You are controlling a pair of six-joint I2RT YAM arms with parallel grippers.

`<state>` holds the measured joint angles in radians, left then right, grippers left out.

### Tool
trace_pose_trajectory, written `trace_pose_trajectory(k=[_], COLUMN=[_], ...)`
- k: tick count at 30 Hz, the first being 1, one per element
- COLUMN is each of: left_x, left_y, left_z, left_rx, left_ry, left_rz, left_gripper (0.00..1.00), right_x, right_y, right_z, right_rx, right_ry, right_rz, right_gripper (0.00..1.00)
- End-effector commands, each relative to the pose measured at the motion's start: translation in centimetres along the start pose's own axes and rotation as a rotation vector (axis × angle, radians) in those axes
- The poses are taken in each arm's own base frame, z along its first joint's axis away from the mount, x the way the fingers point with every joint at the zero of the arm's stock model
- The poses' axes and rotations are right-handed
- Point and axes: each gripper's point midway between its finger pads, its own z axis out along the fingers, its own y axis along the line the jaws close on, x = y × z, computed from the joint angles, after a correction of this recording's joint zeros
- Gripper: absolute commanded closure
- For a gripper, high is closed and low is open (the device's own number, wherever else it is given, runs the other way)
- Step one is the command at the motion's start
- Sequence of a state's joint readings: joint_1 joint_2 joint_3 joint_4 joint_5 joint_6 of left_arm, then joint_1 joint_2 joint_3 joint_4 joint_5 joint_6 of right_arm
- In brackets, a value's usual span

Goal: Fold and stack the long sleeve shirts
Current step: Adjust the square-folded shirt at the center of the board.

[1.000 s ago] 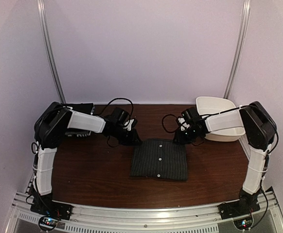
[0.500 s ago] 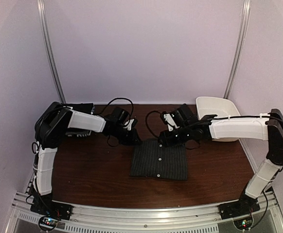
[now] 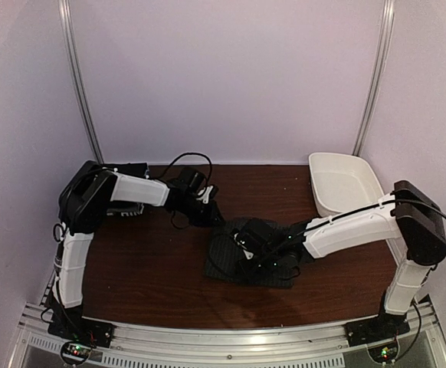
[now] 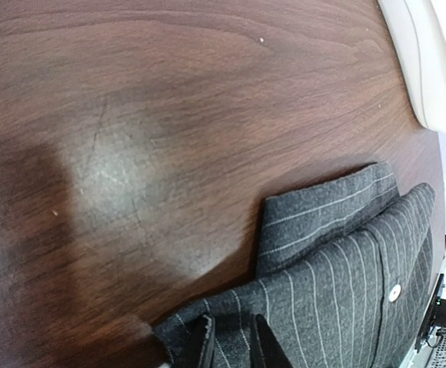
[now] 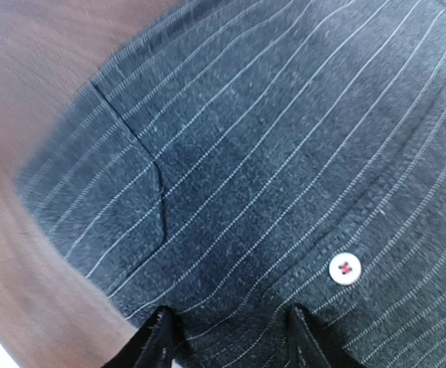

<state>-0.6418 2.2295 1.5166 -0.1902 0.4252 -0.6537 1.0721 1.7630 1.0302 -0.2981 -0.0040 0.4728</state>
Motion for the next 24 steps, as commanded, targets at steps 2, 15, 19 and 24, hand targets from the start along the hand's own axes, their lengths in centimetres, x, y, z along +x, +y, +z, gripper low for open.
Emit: trace_pose_trajectory(k=[2,15,19,24], left_x=[0.2,-3.7,-4.7,-3.3], left_y=[2.0,-2.0,-4.1,-5.3], left_z=[0.7,-3.8,-7.1,-9.8], left_rx=[-0.055,-0.022,0.034,0.093], left_ry=[0.02,-0.066,-0.118,-0.127], left_rz=[-0.007,0.073,0.083,0.069], left_gripper=[0.82,0.7,0.61,0.56], right_x=[2.7,-5.3,-6.4,-7.3], right_y=[-1.0,-2.8,-6.6,-11.3], right_z=[1.6,-5.4,-5.1,-3.6], right_rx=[0.1,0.024,0.062,0.08], right_ry=[0.083,-0.128,-0.153,-0.172], right_rz=[-0.034,0.101,0.167,0.264], right_gripper=[0.45,0.39,0.47,0.55])
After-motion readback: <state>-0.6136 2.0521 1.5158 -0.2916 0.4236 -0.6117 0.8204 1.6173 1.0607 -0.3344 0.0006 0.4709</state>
